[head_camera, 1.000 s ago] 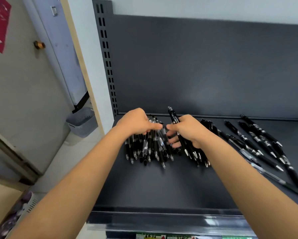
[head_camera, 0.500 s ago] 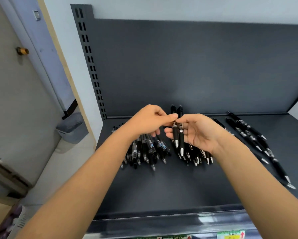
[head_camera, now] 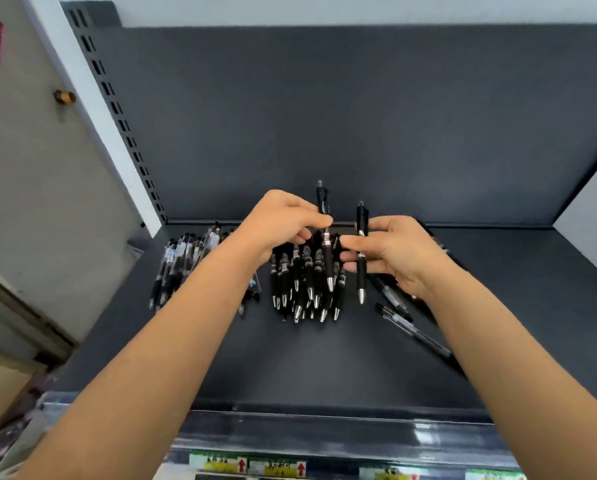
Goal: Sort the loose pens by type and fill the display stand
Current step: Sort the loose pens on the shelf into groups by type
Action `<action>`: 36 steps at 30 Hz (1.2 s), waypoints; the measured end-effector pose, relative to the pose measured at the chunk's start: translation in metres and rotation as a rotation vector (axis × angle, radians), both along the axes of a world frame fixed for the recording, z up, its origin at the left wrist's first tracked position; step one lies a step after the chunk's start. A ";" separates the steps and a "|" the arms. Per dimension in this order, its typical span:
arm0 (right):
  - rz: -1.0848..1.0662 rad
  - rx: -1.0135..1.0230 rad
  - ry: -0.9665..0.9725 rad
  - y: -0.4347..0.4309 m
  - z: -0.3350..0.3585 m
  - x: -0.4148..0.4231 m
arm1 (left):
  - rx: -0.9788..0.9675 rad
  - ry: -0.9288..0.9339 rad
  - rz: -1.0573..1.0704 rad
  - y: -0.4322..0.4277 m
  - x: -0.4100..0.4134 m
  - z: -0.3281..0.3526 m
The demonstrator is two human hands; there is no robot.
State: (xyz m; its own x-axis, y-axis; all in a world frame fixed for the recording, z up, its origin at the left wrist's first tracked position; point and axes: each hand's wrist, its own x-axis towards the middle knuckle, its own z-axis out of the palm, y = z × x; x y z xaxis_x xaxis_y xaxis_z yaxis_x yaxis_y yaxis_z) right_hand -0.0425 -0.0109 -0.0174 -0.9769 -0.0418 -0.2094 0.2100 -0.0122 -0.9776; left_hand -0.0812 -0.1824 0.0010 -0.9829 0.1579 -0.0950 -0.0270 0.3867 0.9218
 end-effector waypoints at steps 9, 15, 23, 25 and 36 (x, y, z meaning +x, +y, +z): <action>0.082 0.214 -0.086 0.002 -0.019 -0.013 | -0.570 0.068 0.126 0.010 0.002 -0.029; 0.051 0.335 -0.019 0.003 -0.027 -0.014 | -0.634 0.020 0.009 0.019 0.008 -0.043; -0.097 0.567 0.006 0.006 -0.043 -0.022 | -0.683 -0.066 -0.046 0.037 0.016 -0.057; -0.104 0.632 0.028 0.008 -0.045 -0.022 | -0.715 -0.056 -0.051 0.042 0.016 -0.058; -0.176 0.888 0.166 0.042 -0.024 -0.009 | -0.791 0.035 -0.038 0.038 0.015 -0.041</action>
